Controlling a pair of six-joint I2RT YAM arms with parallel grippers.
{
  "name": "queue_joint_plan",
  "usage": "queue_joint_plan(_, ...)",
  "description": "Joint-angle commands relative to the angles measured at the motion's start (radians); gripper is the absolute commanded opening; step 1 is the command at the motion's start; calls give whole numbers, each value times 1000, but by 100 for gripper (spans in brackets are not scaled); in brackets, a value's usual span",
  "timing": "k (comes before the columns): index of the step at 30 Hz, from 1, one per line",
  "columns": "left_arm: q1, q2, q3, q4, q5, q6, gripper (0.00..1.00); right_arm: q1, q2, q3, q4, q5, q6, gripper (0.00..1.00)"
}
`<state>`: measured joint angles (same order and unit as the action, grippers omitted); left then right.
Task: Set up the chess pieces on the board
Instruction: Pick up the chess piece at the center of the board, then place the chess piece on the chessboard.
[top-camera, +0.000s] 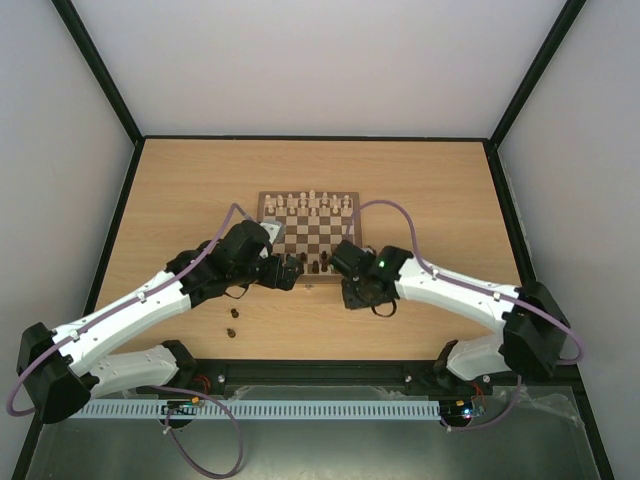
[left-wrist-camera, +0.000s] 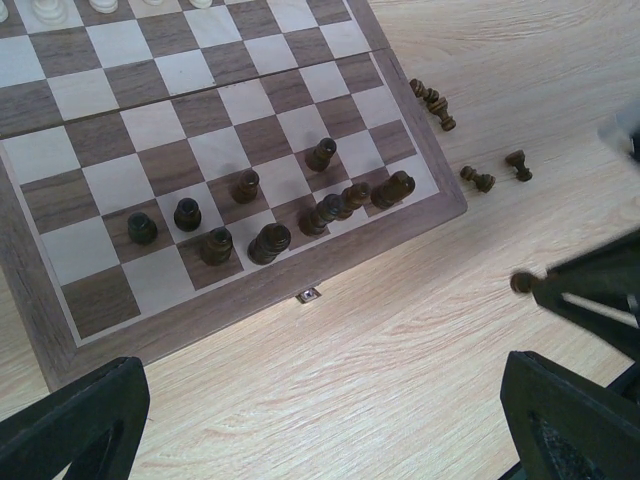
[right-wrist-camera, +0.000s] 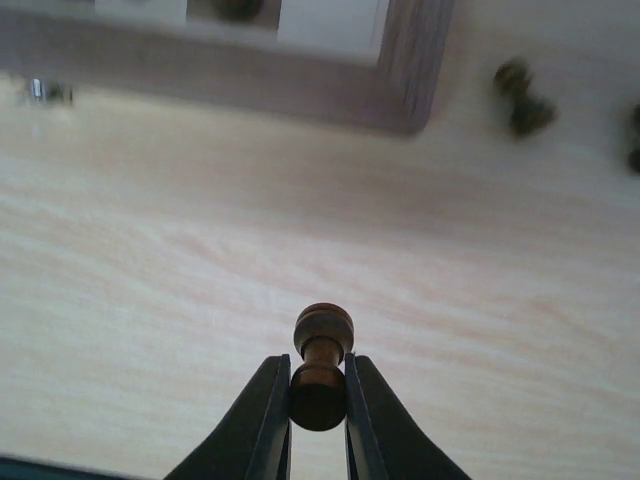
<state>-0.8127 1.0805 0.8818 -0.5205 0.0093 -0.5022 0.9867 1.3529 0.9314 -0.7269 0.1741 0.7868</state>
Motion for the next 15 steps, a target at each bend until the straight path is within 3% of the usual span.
queue_joint_plan(1,8,-25,-10,-4,-3,-11,99,-109,86,107,-63,19,-146,13)
queue_joint_plan(15,9,-73,-18,-38,-32,-30,99,-255,342,302,-17,-75,-336,13)
